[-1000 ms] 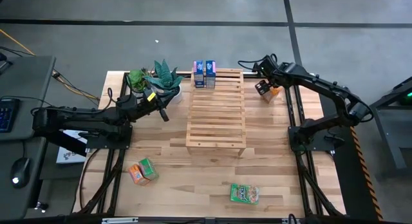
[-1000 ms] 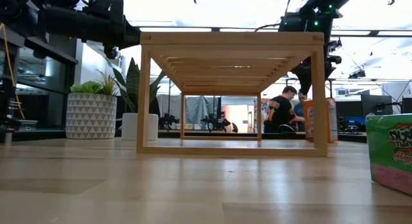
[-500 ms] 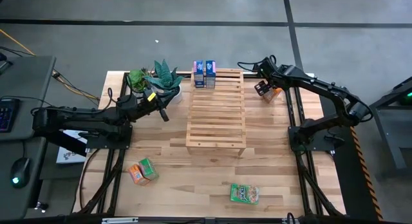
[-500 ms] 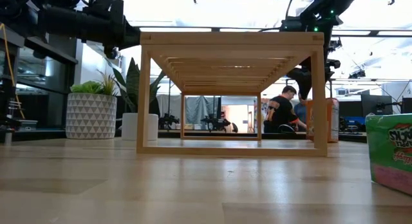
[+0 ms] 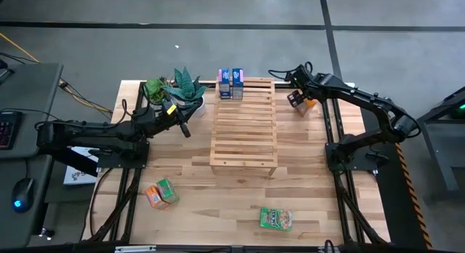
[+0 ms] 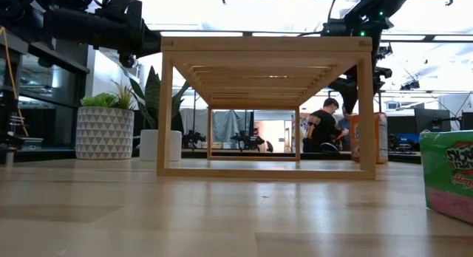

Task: Stack cereal on shelf
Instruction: Put the right orange cereal box on the shelf

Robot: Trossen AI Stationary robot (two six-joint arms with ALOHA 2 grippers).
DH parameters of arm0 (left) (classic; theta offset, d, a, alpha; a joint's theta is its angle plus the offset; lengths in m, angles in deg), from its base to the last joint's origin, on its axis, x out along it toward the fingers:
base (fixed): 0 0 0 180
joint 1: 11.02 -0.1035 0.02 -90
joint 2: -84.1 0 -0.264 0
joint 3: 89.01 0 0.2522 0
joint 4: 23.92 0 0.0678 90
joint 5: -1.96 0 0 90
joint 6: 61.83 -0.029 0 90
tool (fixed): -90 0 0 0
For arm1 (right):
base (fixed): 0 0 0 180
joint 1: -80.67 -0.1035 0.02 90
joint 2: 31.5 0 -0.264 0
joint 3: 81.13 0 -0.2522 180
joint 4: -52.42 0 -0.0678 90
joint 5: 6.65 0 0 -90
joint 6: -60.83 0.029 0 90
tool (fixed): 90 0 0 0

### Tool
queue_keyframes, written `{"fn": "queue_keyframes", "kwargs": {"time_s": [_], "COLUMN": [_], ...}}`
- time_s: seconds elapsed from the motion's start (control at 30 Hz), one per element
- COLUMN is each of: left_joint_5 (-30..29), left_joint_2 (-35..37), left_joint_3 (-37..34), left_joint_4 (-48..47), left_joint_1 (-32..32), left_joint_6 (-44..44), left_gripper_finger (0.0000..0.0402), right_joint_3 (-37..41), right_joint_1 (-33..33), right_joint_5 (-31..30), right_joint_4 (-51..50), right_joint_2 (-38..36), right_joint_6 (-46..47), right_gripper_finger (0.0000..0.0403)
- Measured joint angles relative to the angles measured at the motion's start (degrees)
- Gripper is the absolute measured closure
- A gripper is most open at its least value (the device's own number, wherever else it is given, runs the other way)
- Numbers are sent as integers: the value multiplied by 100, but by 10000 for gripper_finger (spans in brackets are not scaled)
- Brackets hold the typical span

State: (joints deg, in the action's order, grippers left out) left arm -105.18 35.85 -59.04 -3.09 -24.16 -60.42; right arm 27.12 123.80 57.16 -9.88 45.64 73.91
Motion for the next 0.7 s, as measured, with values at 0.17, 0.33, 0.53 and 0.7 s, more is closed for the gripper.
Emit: {"fn": "queue_keyframes", "kwargs": {"time_s": [0.17, 0.33, 0.53, 0.7], "left_joint_5": [0, 0, 2, 2], "left_joint_2": [0, 0, 0, 0], "left_joint_3": [0, 0, 0, 0], "left_joint_4": [-2, -2, -4, -4], "left_joint_1": [0, 0, 0, 0], "left_joint_6": [4, 4, 6, 6], "left_gripper_finger": [401, 401, 401, 401], "right_joint_3": [0, 0, 0, 0], "right_joint_1": [0, 2, 2, 0], "right_joint_5": [-230, -67, -281, -186], "right_joint_4": [-3, -4, -4, -38], "right_joint_2": [0, 2, 2, 2], "right_joint_6": [302, 404, 643, 782], "right_gripper_finger": [116, 116, 116, 116]}}
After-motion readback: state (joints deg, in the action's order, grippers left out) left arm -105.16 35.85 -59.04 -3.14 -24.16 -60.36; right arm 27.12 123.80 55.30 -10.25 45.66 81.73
